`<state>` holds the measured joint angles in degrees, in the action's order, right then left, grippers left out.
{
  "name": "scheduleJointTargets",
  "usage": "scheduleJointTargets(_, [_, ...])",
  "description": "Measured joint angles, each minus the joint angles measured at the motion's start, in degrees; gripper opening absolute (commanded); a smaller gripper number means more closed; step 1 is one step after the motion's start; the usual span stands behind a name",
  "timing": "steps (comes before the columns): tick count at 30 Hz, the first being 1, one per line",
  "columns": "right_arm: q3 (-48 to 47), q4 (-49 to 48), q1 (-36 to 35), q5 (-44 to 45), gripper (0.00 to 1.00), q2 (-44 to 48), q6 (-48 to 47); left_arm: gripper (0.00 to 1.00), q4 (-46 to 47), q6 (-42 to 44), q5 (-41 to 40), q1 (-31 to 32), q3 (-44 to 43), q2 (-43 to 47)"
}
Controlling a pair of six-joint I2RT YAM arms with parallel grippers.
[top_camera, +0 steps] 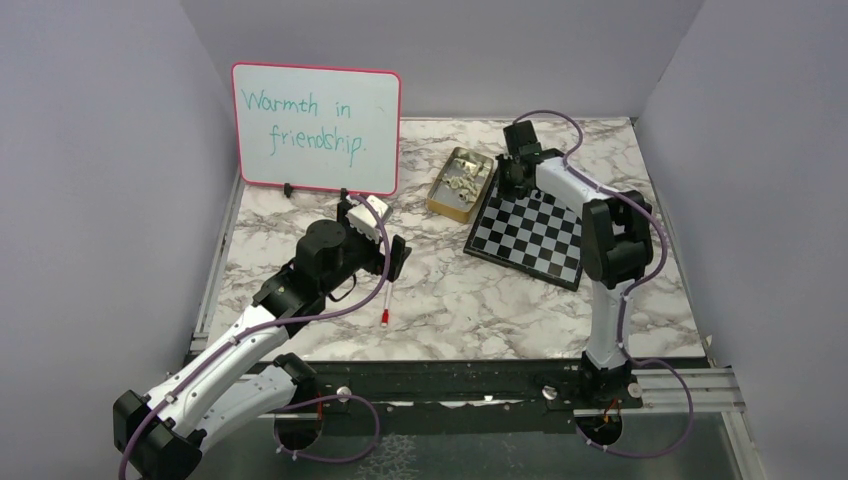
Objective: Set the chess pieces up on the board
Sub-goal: Adjust the chess piece on the chessboard.
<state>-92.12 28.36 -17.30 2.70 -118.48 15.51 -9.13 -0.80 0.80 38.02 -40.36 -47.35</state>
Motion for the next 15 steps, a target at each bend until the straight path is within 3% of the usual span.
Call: scheduleJointTargets(15, [-4.0,-1.2,0.0,1.5,0.22,-5.0,0.6,0.99,0.0,0.0,0.1,0.0,0.0,-0.2])
